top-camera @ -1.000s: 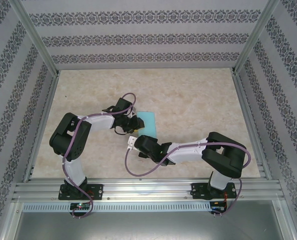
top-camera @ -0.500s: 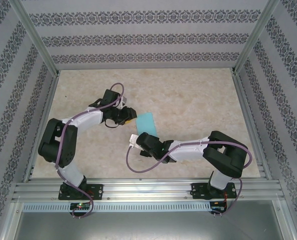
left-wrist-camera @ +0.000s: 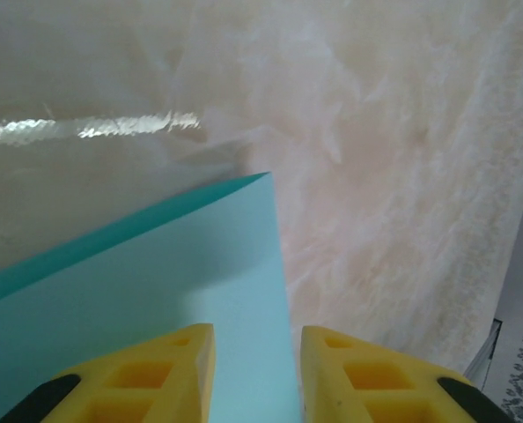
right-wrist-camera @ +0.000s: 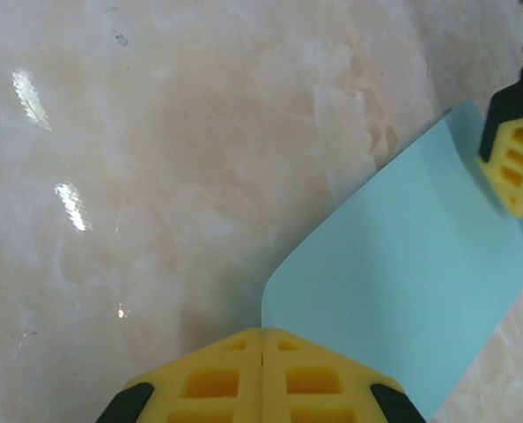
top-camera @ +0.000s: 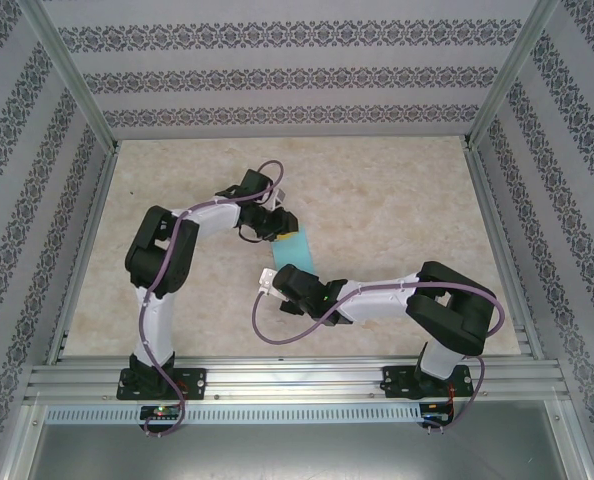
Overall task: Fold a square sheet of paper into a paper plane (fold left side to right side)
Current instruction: Third fold the triangle at the center of the table.
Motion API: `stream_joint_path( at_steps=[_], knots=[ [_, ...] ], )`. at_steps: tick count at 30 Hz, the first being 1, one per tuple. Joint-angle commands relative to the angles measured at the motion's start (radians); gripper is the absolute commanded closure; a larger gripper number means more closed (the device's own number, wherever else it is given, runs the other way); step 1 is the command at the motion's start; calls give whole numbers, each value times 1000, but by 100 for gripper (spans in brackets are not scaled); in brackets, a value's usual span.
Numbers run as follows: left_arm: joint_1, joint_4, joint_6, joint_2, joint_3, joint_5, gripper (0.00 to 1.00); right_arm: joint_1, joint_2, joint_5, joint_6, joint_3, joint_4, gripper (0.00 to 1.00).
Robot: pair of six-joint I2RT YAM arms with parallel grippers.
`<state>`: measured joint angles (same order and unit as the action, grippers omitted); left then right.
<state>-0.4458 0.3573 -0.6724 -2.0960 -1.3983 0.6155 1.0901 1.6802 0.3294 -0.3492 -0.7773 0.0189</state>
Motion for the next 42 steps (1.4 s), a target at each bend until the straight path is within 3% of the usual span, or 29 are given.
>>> stream_joint_path(
  at_steps=[1,13,21,29,42],
  knots=[
    [-19,67,58,-29,-32,-31,68,-12,-20,-34,32,-30,-3,100],
    [-30,101,96,-64,-4,-86,68,-100,-60,-219,98,-78,-68,100],
    [-31,109,112,-66,-7,-95,68,-257,-64,-479,244,-71,-65,100],
    [-33,109,118,-67,-6,-97,68,-375,-39,-642,358,-49,-12,100],
    [-34,108,121,-67,-4,-99,68,-462,39,-745,467,-43,28,100]
  ],
)
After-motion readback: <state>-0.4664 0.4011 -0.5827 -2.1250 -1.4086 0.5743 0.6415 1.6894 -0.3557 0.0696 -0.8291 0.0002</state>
